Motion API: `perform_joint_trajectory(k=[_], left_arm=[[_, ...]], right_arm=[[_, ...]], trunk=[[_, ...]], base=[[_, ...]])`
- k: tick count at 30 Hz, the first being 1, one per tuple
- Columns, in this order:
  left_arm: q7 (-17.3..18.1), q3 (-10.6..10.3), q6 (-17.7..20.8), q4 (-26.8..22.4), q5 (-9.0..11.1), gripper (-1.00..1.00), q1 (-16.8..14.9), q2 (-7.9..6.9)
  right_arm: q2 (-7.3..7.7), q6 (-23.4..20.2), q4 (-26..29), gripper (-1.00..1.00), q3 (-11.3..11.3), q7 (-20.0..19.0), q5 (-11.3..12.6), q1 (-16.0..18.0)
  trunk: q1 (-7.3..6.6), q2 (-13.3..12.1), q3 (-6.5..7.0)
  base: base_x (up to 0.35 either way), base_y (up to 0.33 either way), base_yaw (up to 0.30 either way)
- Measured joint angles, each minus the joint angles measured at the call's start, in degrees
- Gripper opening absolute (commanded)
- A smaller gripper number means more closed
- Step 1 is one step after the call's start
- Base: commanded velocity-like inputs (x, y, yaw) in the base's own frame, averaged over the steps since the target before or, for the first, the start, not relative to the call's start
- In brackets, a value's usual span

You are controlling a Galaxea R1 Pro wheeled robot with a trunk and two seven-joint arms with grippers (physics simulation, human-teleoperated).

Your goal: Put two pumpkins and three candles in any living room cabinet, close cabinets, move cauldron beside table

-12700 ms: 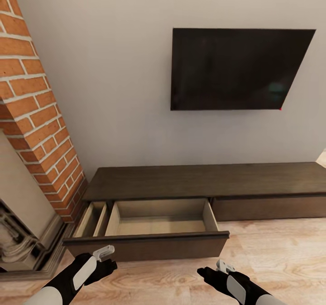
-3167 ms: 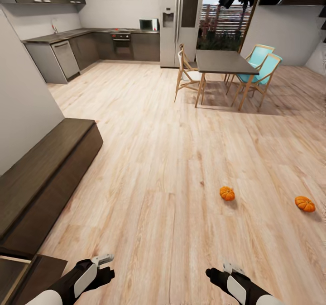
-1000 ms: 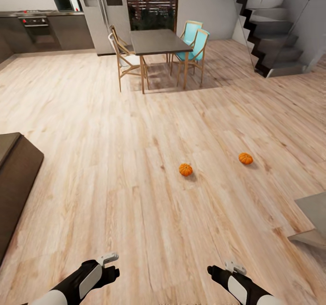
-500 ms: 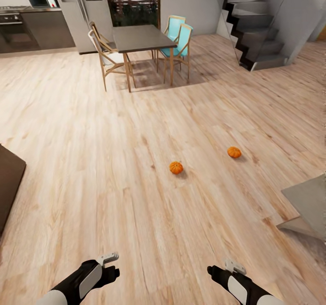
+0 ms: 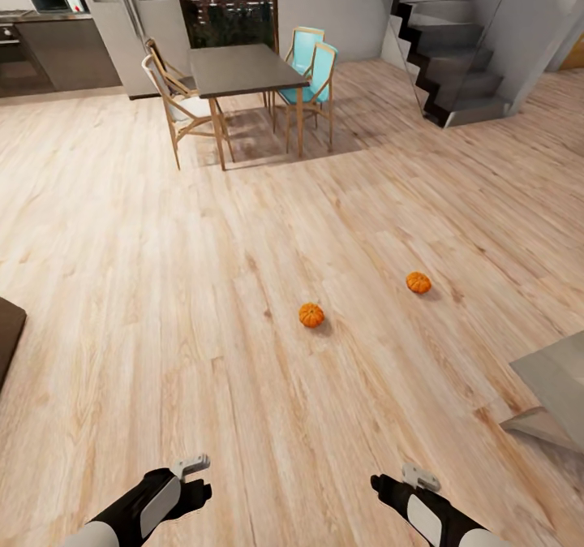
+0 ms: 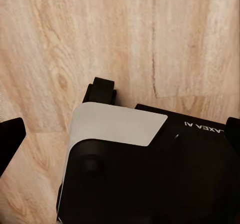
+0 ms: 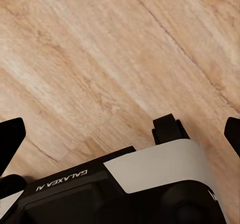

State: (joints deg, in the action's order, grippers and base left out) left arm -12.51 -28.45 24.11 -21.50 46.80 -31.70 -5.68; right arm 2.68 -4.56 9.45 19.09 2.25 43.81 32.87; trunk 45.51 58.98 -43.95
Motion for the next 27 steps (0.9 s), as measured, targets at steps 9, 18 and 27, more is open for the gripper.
perform_joint_trajectory(k=[9, 18, 27], left_arm=[[0.00, -0.03, -0.10, 0.39, -0.03, 1.00, -0.01, -0.14], [0.00, -0.03, -0.10, 0.36, -0.03, 1.00, -0.01, 0.00], [0.00, -0.03, -0.05, 0.38, -0.03, 1.00, -0.01, -0.15]], right_arm=[[-0.10, 0.35, 0.07, 1.00, 0.00, 0.06, 0.02, 0.00], [-0.08, 0.36, 0.07, 1.00, 0.01, 0.06, 0.03, 0.00], [-0.16, 0.45, 0.03, 1.00, 0.00, 0.06, 0.04, 0.00]], trunk=[[0.00, 0.00, 0.74], [0.03, 0.00, 1.60], [0.03, 0.00, 2.46]], base=[[0.324, 0.000, 0.000], [0.134, 0.000, 0.000], [0.006, 0.000, 0.000]])
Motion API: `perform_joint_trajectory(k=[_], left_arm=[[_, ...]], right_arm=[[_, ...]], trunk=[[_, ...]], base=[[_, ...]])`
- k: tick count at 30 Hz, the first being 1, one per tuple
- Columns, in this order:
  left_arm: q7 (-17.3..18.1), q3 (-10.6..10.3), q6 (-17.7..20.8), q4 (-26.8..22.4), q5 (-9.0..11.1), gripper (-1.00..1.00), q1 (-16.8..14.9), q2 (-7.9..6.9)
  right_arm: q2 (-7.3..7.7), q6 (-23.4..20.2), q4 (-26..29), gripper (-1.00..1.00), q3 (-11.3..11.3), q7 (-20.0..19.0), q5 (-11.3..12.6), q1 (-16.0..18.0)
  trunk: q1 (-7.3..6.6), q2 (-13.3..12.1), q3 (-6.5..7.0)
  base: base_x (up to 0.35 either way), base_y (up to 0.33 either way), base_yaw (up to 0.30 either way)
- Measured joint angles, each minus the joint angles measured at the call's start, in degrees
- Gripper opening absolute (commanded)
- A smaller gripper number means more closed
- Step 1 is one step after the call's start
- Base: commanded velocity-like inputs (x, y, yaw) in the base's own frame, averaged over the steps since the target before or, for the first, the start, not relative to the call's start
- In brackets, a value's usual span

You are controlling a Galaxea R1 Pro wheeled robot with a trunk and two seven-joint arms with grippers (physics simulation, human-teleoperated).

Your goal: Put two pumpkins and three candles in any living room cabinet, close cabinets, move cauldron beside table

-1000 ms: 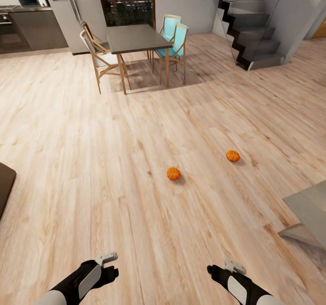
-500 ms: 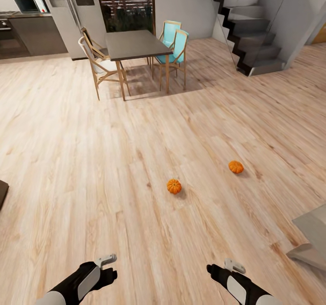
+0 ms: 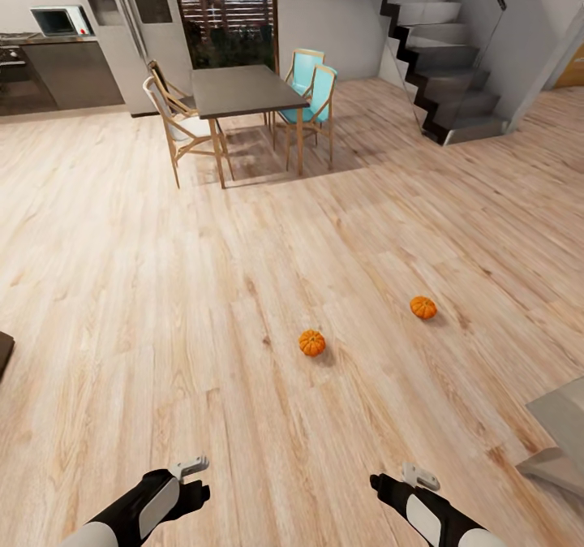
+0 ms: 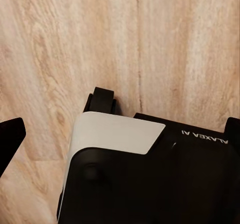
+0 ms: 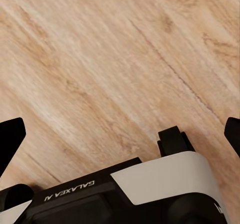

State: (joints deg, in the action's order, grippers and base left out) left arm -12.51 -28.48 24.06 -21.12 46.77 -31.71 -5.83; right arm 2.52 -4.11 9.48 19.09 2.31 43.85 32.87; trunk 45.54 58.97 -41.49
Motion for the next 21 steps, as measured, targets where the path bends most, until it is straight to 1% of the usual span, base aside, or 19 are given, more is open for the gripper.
perform_joint_trajectory(k=[7, 21], left_arm=[[0.00, 0.00, -0.03, 0.02, 0.00, 1.00, 0.00, 0.11], [0.00, 0.00, -0.01, 0.00, 0.00, 1.00, 0.00, 0.31]], right_arm=[[0.00, 1.61, -0.04, 1.00, -0.02, 0.00, 0.05, 0.00], [0.00, 1.85, -0.04, 1.00, -0.04, 0.00, 0.03, 0.00]], trunk=[[0.00, 0.00, 0.67], [0.00, 0.00, 2.01]], base=[[0.000, 0.000, 0.000], [0.000, 0.000, 0.000]])
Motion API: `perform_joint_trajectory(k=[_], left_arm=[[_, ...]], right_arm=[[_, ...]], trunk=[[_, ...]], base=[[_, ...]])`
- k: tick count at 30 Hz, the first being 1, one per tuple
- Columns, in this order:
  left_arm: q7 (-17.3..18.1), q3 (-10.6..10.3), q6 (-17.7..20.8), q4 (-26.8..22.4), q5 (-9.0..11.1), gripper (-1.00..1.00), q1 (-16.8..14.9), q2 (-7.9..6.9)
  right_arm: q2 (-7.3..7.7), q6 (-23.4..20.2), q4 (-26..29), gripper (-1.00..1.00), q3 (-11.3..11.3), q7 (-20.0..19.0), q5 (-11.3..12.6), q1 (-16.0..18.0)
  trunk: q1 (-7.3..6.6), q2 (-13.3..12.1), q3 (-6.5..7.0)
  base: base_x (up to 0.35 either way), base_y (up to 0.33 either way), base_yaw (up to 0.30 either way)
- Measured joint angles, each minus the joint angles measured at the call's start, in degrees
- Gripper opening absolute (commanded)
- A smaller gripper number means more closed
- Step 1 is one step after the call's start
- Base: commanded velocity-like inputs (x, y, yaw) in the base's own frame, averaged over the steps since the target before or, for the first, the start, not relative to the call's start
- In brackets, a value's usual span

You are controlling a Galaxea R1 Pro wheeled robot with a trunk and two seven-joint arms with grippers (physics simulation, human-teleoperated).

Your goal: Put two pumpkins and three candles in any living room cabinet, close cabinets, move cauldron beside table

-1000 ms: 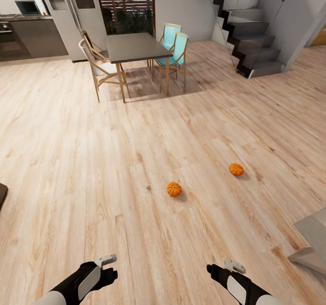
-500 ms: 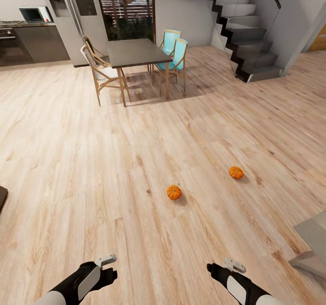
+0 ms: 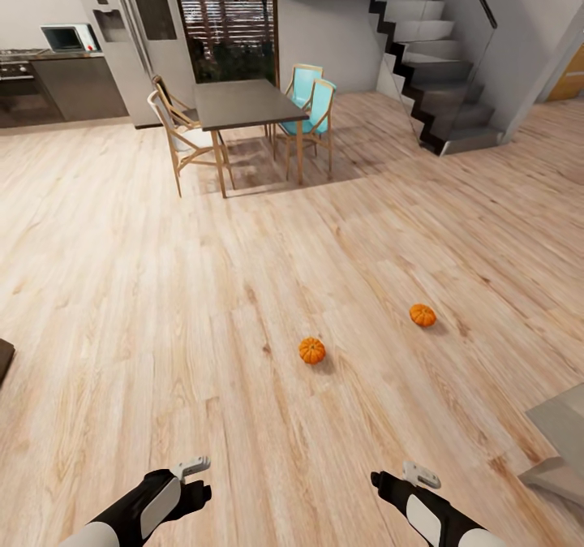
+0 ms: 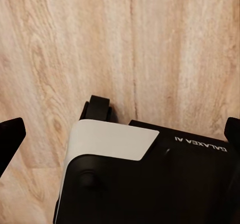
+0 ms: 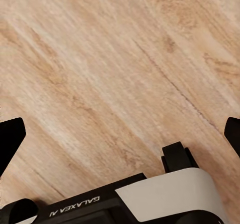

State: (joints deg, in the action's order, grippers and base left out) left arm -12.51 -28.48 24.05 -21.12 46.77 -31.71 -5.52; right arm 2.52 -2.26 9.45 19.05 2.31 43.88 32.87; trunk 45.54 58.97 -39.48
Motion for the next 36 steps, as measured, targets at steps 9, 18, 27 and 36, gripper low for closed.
perform_joint_trajectory(k=[9, 18, 27, 36], left_arm=[[0.00, 0.00, -0.03, 0.02, 0.00, 1.00, 0.00, 0.04], [0.00, 0.00, -0.03, 0.02, 0.00, 1.00, 0.00, 0.05], [0.00, 0.05, -0.03, -0.03, -0.01, 1.00, 0.03, 0.12], [0.00, -2.53, -0.05, 0.02, 0.03, 1.00, 0.00, 1.20]], right_arm=[[-0.01, 0.00, 0.00, 1.00, 0.00, 0.01, 0.00, 0.00], [-0.01, 0.03, 0.00, 1.00, 0.00, 0.00, 0.00, 0.00], [0.00, -0.07, 0.02, 1.00, 0.01, -0.05, -0.03, 0.00], [0.13, -0.05, 0.00, 1.00, 0.00, 0.00, 0.00, 0.00]], trunk=[[0.00, 0.00, 0.86], [0.00, 0.00, 1.72], [0.00, 0.00, 2.58], [0.00, 0.00, 3.44]], base=[[0.000, 0.000, 0.000], [0.000, 0.000, 0.000], [0.000, 0.000, 0.000], [0.012, 0.000, 0.000]])
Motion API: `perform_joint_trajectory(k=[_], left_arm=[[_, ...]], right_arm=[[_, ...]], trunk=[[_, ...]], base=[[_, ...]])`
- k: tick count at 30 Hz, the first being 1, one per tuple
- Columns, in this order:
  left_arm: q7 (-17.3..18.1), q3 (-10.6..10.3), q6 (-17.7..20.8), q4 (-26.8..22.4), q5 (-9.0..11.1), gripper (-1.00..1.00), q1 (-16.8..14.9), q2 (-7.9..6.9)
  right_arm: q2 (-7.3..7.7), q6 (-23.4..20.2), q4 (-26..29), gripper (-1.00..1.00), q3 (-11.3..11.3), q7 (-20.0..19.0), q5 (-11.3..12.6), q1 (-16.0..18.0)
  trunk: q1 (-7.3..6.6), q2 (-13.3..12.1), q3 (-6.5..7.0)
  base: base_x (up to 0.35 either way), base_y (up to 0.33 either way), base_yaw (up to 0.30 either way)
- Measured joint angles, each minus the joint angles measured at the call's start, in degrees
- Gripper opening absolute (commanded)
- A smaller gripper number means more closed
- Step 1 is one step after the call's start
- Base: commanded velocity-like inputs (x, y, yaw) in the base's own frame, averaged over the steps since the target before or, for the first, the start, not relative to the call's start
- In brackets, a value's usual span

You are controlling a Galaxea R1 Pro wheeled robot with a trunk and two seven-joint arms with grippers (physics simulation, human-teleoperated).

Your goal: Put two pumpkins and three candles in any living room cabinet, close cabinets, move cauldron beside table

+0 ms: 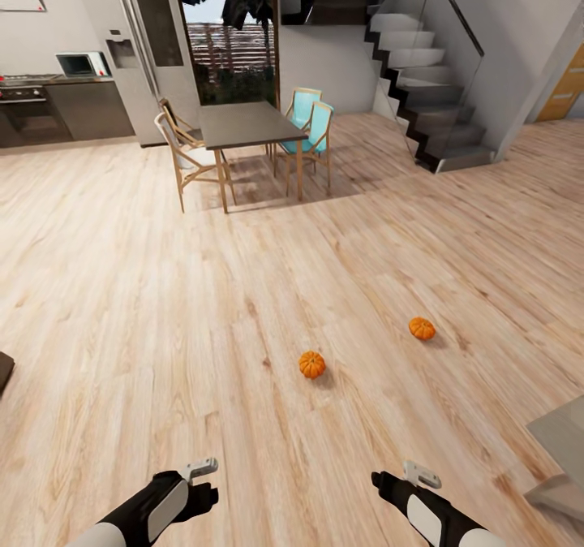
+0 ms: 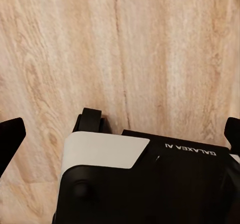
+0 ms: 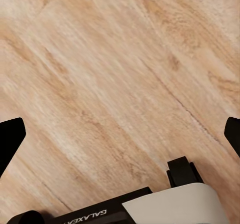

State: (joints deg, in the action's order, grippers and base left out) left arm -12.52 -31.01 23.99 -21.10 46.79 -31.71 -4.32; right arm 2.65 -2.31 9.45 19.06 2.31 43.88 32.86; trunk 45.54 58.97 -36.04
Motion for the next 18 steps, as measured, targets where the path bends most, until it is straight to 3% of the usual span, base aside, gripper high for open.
perform_joint_trajectory(k=[18], left_arm=[[0.00, -0.26, 0.00, -0.07, -0.02, 1.00, 0.01, -0.02]], right_arm=[[-0.12, 0.08, 0.00, 1.00, -0.01, 0.00, -0.01, 0.00]], trunk=[[-0.01, 0.00, 1.72]], base=[[0.215, 0.000, 0.000]])
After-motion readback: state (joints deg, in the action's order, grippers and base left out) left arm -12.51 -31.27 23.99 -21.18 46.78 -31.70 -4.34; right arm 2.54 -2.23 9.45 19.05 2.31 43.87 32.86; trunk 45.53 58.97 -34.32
